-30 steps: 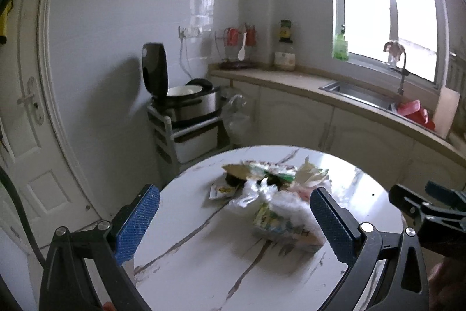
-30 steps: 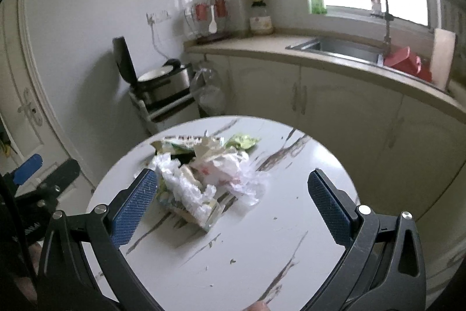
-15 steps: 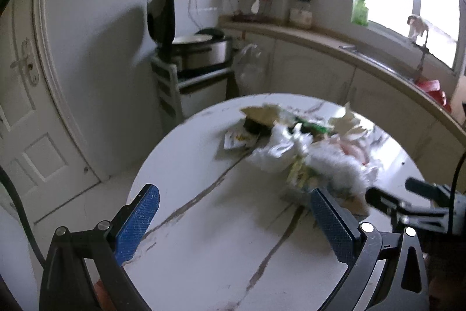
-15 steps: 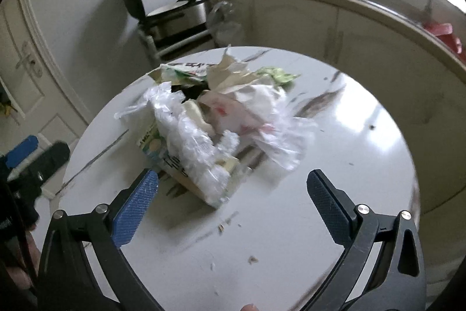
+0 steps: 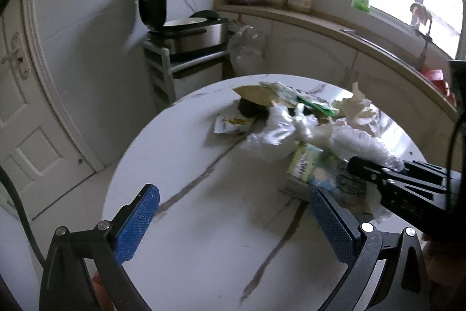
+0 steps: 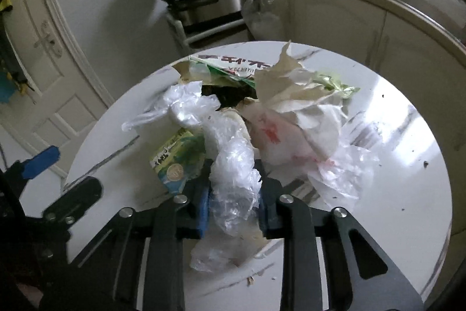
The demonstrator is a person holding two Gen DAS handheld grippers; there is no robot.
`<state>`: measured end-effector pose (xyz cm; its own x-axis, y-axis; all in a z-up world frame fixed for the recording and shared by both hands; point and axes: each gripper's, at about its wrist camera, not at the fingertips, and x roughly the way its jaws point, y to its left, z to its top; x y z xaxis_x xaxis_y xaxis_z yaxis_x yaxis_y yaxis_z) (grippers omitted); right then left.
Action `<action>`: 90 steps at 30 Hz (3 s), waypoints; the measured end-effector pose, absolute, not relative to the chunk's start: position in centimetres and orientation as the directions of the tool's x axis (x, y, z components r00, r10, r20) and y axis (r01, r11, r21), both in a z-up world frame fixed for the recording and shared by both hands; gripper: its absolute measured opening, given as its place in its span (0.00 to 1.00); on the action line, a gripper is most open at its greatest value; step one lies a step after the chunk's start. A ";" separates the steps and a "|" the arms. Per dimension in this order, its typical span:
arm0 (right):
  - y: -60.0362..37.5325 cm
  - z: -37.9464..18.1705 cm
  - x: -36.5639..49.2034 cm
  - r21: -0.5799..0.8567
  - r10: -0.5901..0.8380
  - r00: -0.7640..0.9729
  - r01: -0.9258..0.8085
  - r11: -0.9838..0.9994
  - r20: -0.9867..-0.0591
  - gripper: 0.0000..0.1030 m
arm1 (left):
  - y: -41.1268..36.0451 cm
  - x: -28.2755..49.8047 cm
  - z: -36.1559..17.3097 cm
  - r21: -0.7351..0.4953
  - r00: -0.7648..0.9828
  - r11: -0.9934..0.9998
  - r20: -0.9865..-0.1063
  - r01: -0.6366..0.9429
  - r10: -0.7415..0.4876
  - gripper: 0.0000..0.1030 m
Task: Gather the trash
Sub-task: 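Grasp the clear plastic bag with the right gripper, then grasp the milk carton with the left gripper while right holds plastic bag, then carry carton and bag to the white bin and open both grippers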
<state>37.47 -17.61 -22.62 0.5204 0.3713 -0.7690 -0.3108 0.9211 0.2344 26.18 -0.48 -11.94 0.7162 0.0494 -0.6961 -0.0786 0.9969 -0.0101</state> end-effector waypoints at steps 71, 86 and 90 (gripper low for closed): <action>-30.7 -24.4 33.1 0.399 0.437 0.562 -0.198 0.896 -0.702 0.21 | -5.6 29.2 -15.2 -0.101 0.604 0.994 -0.790 0.041 -0.105 0.42; -37.1 -20.3 28.7 0.401 0.370 0.686 -0.124 0.908 -0.626 0.21 | -14.8 26.2 -9.7 -0.065 0.686 0.958 -0.684 0.281 -0.247 0.42; -40.8 -19.2 27.0 0.391 0.304 0.729 -0.054 0.919 -0.614 0.21 | -20.7 27.2 -9.3 -0.058 0.664 0.914 -0.669 0.402 -0.335 0.42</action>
